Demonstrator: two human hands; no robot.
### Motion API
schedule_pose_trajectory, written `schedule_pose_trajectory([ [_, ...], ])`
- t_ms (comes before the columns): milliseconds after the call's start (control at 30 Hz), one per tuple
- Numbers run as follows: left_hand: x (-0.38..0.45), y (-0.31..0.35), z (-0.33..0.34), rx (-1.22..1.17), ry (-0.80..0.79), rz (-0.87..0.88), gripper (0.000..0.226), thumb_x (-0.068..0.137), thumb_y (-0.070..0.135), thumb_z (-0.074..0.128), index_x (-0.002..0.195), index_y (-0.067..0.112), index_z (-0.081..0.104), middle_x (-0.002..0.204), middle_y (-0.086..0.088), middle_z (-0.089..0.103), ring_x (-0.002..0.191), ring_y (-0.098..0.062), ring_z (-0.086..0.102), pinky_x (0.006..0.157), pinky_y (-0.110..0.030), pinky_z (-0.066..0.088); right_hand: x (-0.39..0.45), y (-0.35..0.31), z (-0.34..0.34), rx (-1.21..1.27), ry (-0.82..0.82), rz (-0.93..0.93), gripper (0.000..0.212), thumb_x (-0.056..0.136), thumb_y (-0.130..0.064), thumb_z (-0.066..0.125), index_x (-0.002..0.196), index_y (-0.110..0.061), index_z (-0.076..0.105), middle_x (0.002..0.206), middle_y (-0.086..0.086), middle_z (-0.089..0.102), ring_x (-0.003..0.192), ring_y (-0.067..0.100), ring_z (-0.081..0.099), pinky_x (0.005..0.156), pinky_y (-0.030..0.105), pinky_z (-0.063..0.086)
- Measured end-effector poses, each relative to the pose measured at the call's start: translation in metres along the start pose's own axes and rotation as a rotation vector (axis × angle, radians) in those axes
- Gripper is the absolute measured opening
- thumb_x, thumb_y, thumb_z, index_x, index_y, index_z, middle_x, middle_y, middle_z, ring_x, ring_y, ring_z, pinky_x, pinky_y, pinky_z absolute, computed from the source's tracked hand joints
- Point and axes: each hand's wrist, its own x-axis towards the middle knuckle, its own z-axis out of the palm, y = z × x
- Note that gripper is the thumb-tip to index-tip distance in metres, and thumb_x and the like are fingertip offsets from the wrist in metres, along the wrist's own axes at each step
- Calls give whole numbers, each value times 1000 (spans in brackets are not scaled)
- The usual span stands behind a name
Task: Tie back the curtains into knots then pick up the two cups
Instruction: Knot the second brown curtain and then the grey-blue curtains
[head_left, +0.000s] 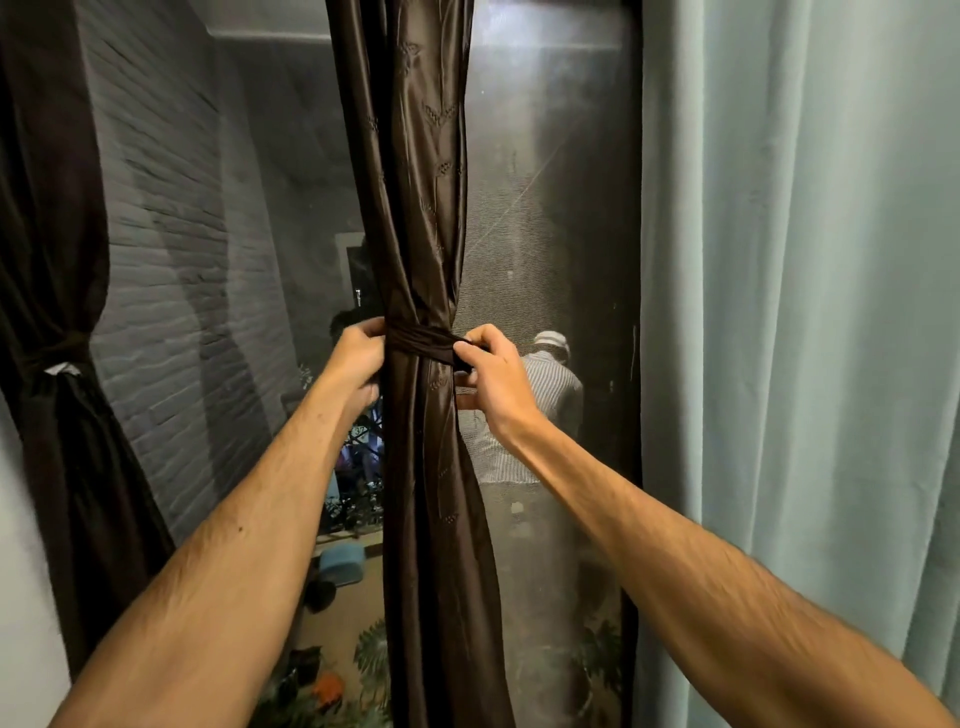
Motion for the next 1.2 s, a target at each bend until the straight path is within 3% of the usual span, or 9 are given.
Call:
schedule_pose_trajectory([
  [100, -6, -6, 6, -118, -111, -67, 23, 93, -13, 53, 98, 5, 67, 76, -15, 73, 62, -25, 73, 66, -43, 63, 1, 4, -1, -42, 56, -19, 20, 99, -13, 56, 80, -18, 52, 72, -1, 61, 60, 10, 63, 54, 33, 55],
  [333, 11, -18, 2, -167, -205, -212, 63, 76, 12, 68, 135, -4, 56, 130, -35, 59, 118, -49, 61, 96, -62, 53, -4, -4, -6, 110, -37, 71, 12, 100, -8, 59, 89, -12, 59, 78, 5, 64, 57, 12, 64, 48, 27, 51],
  [533, -15, -3, 9, -169, -131, -98, 26, 97, -4, 50, 117, 1, 65, 101, -23, 70, 81, -30, 74, 81, -46, 62, 1, 11, -7, -332, 294, -98, 7, 90, -29, 71, 86, -25, 73, 80, -6, 75, 81, 14, 74, 77, 44, 63],
  [667, -49, -15, -3, -498, -316, -99, 29, 99, 8, 42, 115, 4, 67, 108, -17, 71, 99, -28, 71, 98, -43, 53, 0, 12, -6, -434, 400, -148, 10, 94, -27, 72, 93, -18, 77, 80, -12, 71, 82, 2, 67, 82, 21, 54],
  [733, -60, -22, -1, -365, -362, -16, 33, 97, 22, 58, 123, 3, 65, 116, -15, 72, 108, -27, 70, 97, -41, 55, -1, 11, -5, -471, 388, -177, 12, 94, -25, 72, 92, -15, 78, 78, -13, 70, 76, -4, 63, 72, 1, 42],
  [833, -53, -26, 4, 59, -261, 215, 73, 66, 27, 91, 128, 8, 59, 118, -7, 73, 110, -19, 70, 93, -35, 56, 1, 8, -3, -567, 360, -256, 13, 94, -21, 70, 94, -13, 79, 80, -8, 71, 76, -1, 61, 66, -3, 35],
  [900, -44, -27, 3, 151, -173, 255, 82, 53, 30, 96, 125, 12, 61, 116, -2, 74, 110, -16, 71, 94, -34, 55, 4, 6, -2, -635, 342, -311, 13, 95, -18, 68, 97, -12, 79, 84, -4, 73, 80, 4, 65, 73, 1, 41],
  [1000, -32, -32, 3, 247, -84, 290, 73, 60, 19, 95, 123, 12, 60, 112, 1, 73, 106, -11, 69, 94, -30, 54, 11, 6, -8, -625, 297, -323, 8, 95, -14, 67, 94, -12, 74, 78, -2, 72, 72, 10, 73, 74, 32, 62],
  [1200, -17, -33, 11, 281, -34, 205, 53, 76, -4, 75, 123, 14, 59, 108, 2, 70, 104, -15, 68, 84, -27, 54, 14, -1, -18, -580, 214, -292, 5, 98, -8, 64, 96, -7, 68, 81, 7, 73, 61, 8, 74, 68, 37, 65],
])
